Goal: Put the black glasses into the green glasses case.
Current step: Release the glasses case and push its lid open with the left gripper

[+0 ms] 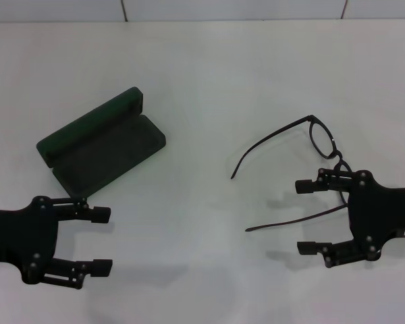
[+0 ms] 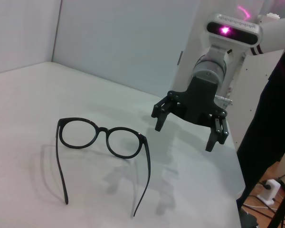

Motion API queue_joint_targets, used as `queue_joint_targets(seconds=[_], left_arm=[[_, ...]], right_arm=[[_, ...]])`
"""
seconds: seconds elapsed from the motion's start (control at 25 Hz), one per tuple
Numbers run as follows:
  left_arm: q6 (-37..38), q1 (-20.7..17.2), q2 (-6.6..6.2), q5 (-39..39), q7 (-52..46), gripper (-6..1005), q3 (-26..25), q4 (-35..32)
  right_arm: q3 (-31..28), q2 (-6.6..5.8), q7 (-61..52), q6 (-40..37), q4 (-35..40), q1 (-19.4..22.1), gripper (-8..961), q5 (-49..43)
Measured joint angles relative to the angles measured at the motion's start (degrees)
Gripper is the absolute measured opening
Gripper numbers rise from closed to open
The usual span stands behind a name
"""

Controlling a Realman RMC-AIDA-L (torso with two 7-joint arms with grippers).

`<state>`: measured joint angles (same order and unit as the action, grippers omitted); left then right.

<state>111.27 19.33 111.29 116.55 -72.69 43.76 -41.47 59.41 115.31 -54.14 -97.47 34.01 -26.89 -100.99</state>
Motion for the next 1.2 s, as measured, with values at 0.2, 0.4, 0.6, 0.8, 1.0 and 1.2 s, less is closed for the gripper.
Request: queue_joint_targets(seconds=[0.2, 0.4, 0.6, 0.8, 1.0, 1.2], left_arm=[[0.0, 0.0, 0.03, 0.0, -0.2, 856, -0.1, 0.0], [-0.1, 0.0, 0.06, 0.0, -0.2, 854, -0.1, 0.0], [-0.2, 0.0, 0.12, 0.0, -0.1, 853, -1.0, 0.0], [-0.1, 0.6, 0.29, -0.3, -6.1, 851, -4.2, -0.1], [-2.9, 3.4, -0.33, -0.1, -18.2, 849, -6.2, -0.8], [-9.1, 6.6, -1.17, 3.4, -28.9, 847, -6.3, -4.4]], right_arm=[[0.0, 0.0, 0.0, 0.0, 0.0, 0.0, 869, 0.0], [0.0, 0.0, 0.0, 0.0, 0.0, 0.0, 869, 0.0], [0.0, 0.0, 0.0, 0.0, 0.0, 0.0, 870, 0.0], [0.0, 0.0, 0.0, 0.0, -0.2, 0.0, 869, 0.0], [0.0, 0.0, 0.0, 0.0, -0.5, 0.0, 869, 0.0], [0.0, 0.0, 0.0, 0.0, -0.5, 0.0, 870, 0.0]])
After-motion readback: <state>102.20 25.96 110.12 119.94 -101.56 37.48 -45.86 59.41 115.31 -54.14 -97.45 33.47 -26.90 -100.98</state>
